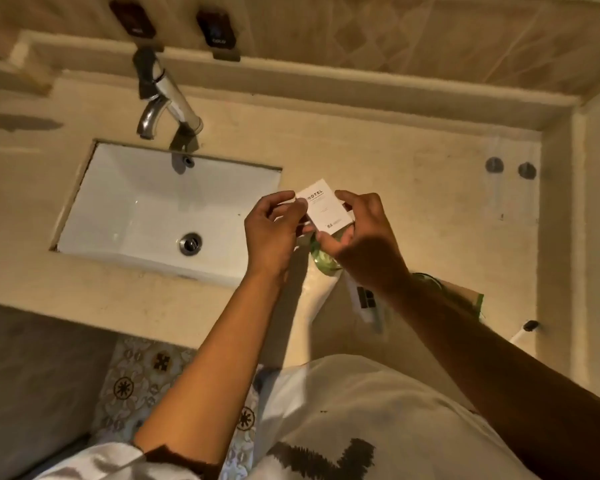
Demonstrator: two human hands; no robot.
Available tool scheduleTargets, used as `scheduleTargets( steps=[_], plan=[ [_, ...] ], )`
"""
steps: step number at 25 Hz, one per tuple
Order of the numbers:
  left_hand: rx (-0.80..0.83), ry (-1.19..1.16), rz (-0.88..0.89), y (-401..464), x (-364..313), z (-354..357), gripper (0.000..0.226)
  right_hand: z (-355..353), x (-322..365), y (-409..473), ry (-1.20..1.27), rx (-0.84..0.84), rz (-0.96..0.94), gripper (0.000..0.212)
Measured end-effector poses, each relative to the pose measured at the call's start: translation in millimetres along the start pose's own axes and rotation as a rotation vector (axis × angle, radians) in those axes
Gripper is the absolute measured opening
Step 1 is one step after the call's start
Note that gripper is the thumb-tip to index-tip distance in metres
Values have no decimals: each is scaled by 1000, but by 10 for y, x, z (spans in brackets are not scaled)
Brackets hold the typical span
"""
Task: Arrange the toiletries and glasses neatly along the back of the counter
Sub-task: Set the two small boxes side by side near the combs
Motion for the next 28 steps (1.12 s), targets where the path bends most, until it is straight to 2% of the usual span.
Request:
scheduleTargets(
  steps=[3,7,13,18,23,28],
  plan=[
    [29,25,-38,197,-16,503,17,-284,-315,196,-96,-94,-119,63],
    [141,143,-89,442,88,1071,9,-557,-840,439,20,21,187,68],
    [374,298,-159,786,253,2138,32,-787,-1697,708,230,-116,487,59],
    [417,447,-148,1078,349,2859,34,-858,-2228,1054,300,-249,592,43],
    [451,441,-158,1325,418,3267,33,-847,-2647,1392,264,-230,697,46],
    [428,416,-175,1463,452,3406,29,-800,-2786,1582,295,-247,706,49]
  ],
)
Point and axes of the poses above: each hand's wrist, its own y-axis towards the middle knuckle, its own z-axis out of the palm, x = y × z, the point moved 1 cm from there along y, towards the middle knuckle, and after that the axes turned 1 degree about x, right-handed, at the moved point
